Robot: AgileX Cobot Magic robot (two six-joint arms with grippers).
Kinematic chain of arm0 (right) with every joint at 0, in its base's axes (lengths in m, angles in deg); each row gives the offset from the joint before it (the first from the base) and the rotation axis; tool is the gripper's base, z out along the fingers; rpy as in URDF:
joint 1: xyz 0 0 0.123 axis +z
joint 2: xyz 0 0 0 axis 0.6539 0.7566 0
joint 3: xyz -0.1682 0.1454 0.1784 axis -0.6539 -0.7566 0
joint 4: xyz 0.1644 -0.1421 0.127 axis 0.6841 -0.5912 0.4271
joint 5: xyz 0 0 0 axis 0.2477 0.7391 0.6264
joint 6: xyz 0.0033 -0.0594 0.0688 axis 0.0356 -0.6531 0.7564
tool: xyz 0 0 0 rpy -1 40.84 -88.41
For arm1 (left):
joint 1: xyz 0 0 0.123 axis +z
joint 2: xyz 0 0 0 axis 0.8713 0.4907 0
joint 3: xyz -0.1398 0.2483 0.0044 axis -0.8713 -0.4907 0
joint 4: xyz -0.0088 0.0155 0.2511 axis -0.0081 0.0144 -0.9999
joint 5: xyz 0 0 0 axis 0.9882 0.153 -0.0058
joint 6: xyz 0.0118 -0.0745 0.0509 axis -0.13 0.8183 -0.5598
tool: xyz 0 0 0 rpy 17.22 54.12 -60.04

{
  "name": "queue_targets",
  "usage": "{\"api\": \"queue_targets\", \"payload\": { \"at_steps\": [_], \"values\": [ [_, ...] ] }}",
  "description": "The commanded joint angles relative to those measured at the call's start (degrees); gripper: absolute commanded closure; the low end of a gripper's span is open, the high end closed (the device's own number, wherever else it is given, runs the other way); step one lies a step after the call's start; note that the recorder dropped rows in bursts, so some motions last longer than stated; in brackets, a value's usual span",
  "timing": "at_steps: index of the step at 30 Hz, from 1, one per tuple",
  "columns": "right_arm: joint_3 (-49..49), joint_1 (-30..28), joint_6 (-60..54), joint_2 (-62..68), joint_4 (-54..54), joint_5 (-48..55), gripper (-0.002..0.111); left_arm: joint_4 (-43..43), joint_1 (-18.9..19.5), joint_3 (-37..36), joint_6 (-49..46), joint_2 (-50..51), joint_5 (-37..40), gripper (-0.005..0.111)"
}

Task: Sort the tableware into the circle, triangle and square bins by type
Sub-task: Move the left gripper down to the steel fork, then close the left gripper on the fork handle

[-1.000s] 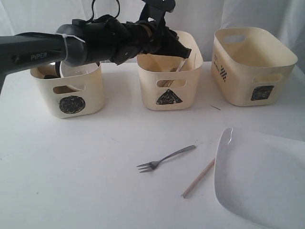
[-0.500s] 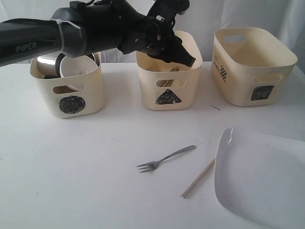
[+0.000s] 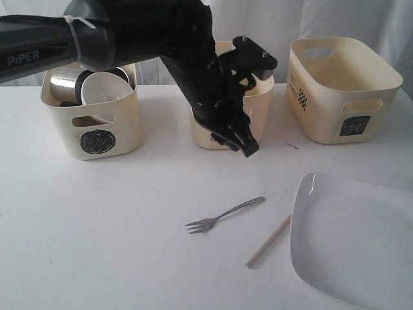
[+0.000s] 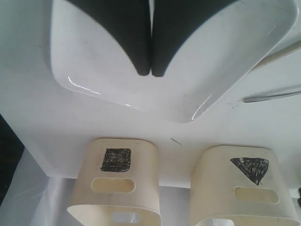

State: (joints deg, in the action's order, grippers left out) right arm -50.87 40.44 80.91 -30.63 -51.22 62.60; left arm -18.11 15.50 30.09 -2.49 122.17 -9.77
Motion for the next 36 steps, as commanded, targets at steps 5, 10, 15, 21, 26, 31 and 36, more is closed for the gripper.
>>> {"api": "queue_targets", "payload": {
  "at_steps": [5, 10, 15, 21, 26, 31, 36],
  "values": [
    [-0.4, -0.2, -0.2, -0.3, 0.1, -0.1, 0.108, 4.4, -0.2, 0.0, -6.6, -0.6, 10.8, 0.067],
    [-0.4, -0.2, -0.2, -0.3, 0.1, -0.1, 0.108, 4.4, -0.2, -0.8, -5.5, 1.4, 11.0, 0.065],
    [-0.4, -0.2, -0.2, -0.3, 0.1, -0.1, 0.108, 6.0, -0.2, -2.4, -5.4, 4.3, 12.6, 0.063],
    [-0.4, -0.2, -0.2, -0.3, 0.1, -0.1, 0.108, 12.5, -0.2, -2.8, -7.9, 7.0, 11.7, 0.062],
    [-0.4, -0.2, -0.2, -0.3, 0.1, -0.1, 0.108, 12.9, -0.2, -2.8, -8.6, 8.4, 11.2, 0.062],
    [-0.4, -0.2, -0.2, -0.3, 0.1, -0.1, 0.108, 12.5, -0.2, -2.8, -9.2, 8.4, 10.4, 0.051],
    [-0.4, -0.2, -0.2, -0.3, 0.1, -0.1, 0.108, 11.9, -0.2, -2.8, -11.3, 8.5, 7.0, 0.038]
  ]
}}
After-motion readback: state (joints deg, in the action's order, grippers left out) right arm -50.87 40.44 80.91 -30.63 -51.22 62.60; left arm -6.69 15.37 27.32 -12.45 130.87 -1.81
